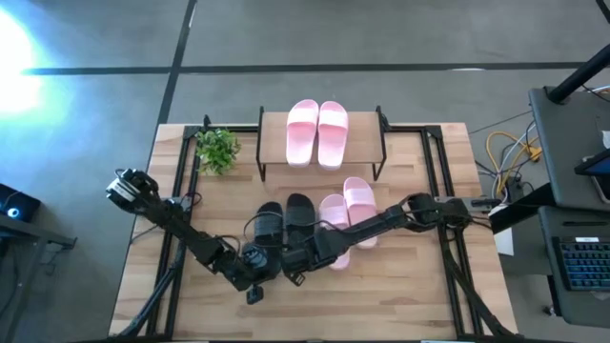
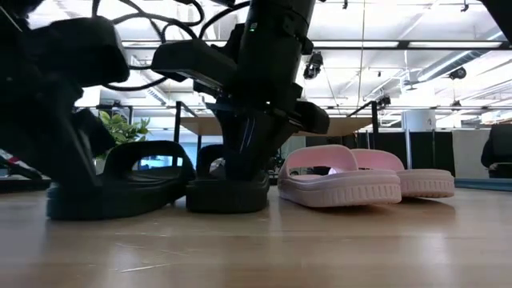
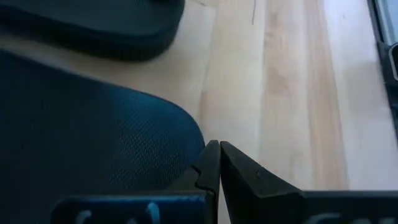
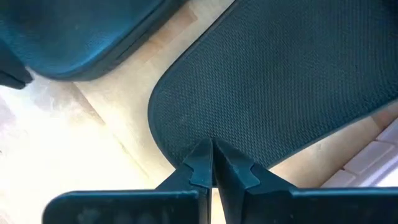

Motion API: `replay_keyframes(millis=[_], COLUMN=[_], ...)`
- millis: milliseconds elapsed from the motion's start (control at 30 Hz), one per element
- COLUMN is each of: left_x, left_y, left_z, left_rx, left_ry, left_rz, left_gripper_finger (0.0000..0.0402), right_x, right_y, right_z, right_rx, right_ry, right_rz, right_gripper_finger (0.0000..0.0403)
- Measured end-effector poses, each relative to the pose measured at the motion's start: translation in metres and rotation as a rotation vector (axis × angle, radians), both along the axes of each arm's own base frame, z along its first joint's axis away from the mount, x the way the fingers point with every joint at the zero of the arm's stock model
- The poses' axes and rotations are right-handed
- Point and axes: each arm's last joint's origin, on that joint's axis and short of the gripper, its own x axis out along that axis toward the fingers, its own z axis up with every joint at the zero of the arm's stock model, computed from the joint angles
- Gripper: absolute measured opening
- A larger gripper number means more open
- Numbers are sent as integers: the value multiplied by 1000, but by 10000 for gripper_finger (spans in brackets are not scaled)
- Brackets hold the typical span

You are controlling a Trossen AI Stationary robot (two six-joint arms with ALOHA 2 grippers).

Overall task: Pick and place slides into the shelf
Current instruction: Adjust the black slides to the middle left of the table

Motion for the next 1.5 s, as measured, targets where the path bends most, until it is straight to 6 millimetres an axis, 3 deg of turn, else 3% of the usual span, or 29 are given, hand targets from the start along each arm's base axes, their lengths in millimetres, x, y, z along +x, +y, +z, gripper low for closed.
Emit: replay_keyframes(millis=[267, 533, 633, 833, 1000, 1167, 1500], left_x=[3, -14, -30, -72, -83, -79, -50], left_y=[12, 16, 20, 38, 54, 71, 91], left_z=[13, 70, 79, 65, 52, 39, 25], left_rx=[11, -106, -83, -68, -62, -45, -17], left_ry=[-26, -197, -133, 103, 108, 94, 14], left_rz=[-15, -35, -26, 189, 286, 344, 301], left_gripper_finger=[0, 0, 0, 0, 0, 0, 0], right_x=[4, 6, 5, -9, -24, -39, -41], right_y=[4, 5, 3, 1, -4, -7, -4], right_z=[8, 37, 46, 84, 103, 107, 107], right_rx=[8, -11, -78, -272, -362, -445, -441], right_ry=[-31, -92, -85, -74, 23, 123, 109], right_rz=[21, 32, 28, 12, 3, -30, -61], right_gripper_finger=[8, 8, 8, 8, 8, 8, 8])
